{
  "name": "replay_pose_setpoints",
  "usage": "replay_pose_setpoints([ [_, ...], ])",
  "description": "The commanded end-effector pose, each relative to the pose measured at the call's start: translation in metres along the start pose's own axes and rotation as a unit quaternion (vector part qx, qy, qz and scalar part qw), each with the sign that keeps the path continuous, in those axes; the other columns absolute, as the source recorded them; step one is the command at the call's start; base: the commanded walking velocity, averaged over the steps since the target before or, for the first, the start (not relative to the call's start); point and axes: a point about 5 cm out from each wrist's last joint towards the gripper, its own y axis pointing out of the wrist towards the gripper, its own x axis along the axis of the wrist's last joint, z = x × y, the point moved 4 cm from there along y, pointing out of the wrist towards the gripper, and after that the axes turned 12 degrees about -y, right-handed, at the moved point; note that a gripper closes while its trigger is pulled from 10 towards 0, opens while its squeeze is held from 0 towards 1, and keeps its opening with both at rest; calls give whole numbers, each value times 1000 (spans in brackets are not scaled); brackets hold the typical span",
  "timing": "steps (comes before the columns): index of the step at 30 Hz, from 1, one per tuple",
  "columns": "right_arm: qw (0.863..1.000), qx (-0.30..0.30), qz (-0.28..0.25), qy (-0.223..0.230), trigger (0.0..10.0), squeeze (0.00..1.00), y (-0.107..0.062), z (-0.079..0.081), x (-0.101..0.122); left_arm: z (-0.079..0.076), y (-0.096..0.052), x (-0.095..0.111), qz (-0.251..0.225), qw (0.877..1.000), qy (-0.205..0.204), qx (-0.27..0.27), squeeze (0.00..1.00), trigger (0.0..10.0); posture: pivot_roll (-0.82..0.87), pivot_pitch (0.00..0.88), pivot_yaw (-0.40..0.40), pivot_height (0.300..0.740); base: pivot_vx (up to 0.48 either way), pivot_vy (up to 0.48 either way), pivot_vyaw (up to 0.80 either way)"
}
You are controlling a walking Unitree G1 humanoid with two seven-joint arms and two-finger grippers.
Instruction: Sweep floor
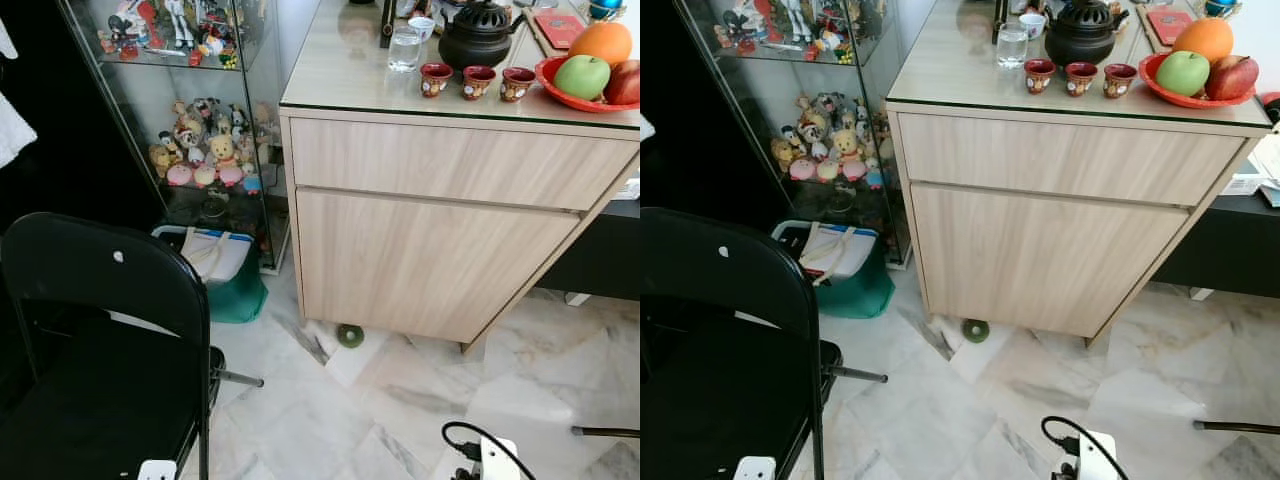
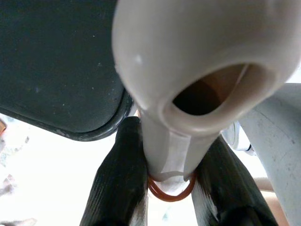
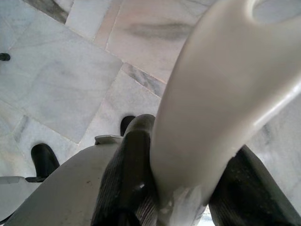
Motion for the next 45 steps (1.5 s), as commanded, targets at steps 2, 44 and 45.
replay_pose_setpoints([
  [2,997,69,-11,10,10000,0,2,23,9,-43,5,25,-14,995,-29,-92,0,10000,-26,55,22,740,0,0,0],
  [44,997,49,48,19,10000,0,-14,15,-50,-42,1,8,7,993,33,-112,0,10000,-22,109,31,740,0,0,0],
  [45,997,49,48,19,10000,0,-14,15,-50,-42,1,5,8,993,33,-113,0,10000,-22,109,31,740,0,0,0],
])
